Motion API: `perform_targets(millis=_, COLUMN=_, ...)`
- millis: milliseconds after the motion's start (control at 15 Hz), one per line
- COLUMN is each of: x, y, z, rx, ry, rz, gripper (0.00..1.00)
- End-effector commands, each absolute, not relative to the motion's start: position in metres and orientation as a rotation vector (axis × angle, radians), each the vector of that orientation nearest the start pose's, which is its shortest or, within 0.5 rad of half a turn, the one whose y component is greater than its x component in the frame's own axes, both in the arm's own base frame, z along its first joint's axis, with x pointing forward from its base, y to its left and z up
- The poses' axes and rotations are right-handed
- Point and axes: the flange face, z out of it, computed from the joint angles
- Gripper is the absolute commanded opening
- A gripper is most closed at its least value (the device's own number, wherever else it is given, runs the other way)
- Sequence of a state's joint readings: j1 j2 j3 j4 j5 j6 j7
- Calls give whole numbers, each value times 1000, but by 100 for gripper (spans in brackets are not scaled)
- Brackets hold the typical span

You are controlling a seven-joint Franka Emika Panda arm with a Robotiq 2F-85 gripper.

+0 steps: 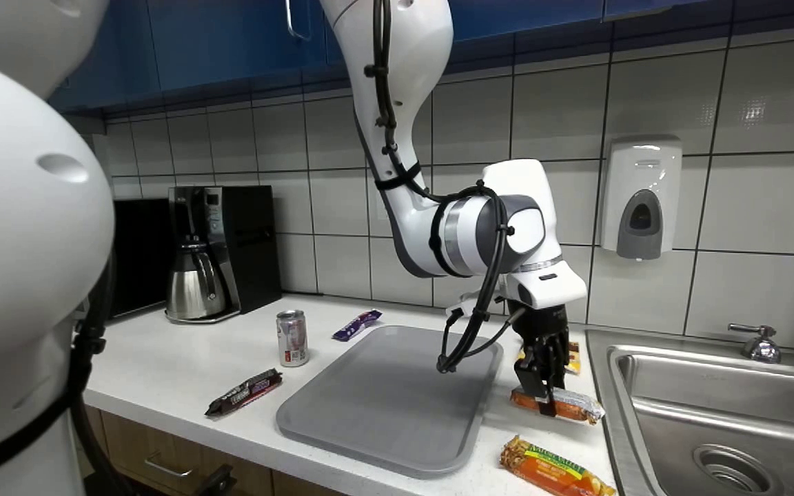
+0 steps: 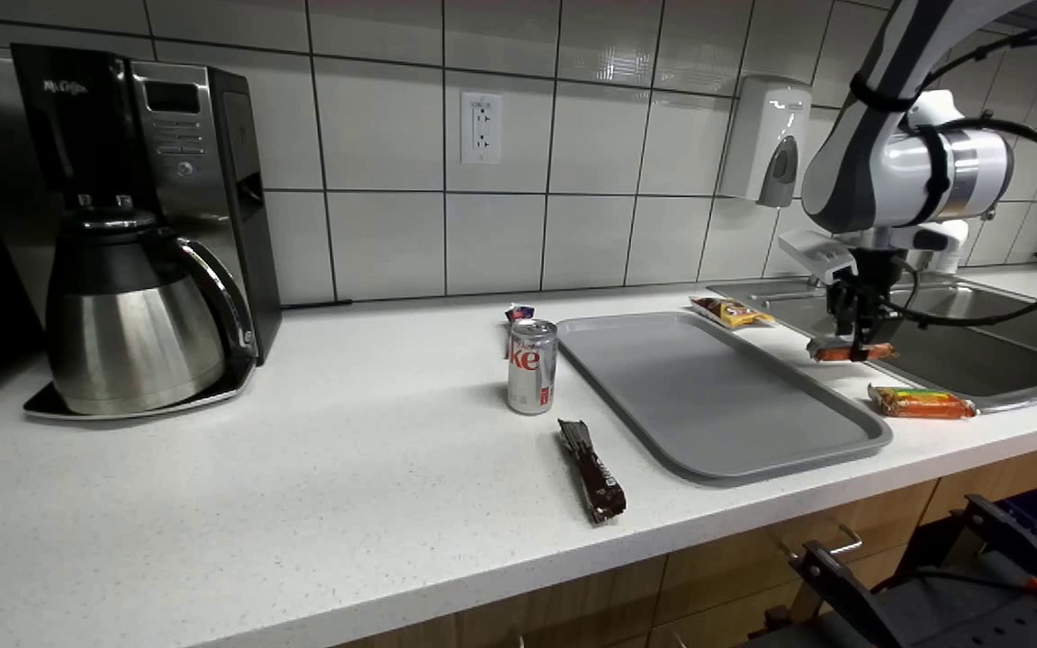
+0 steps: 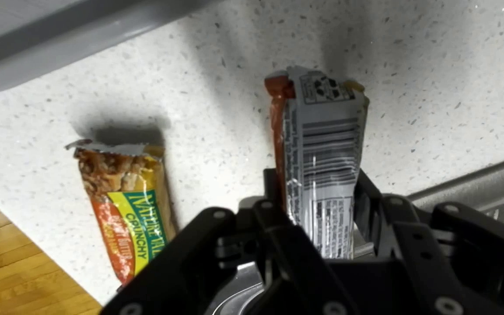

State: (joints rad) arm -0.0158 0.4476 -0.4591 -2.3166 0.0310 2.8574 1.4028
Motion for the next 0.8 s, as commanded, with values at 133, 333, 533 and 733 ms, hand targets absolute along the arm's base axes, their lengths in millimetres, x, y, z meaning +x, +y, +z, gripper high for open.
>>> perform_targets(millis=133, x=478, y=-262, z=176, rx=-1974, ry=2575, rz=-309, gripper=16)
perform_targets(millis=333, x=479, y=-262, z=171, rx=-1982, ry=2579, rz=-304, gripper=43)
perform_targets(millis=533, x=479, y=-262, z=170, rx=-1987, ry=2580, rz=-300, gripper=73)
perform_targets(millis=733, x=479, y=-262, z=175, rx=-1985, ry=2575, rz=-311, gripper=93)
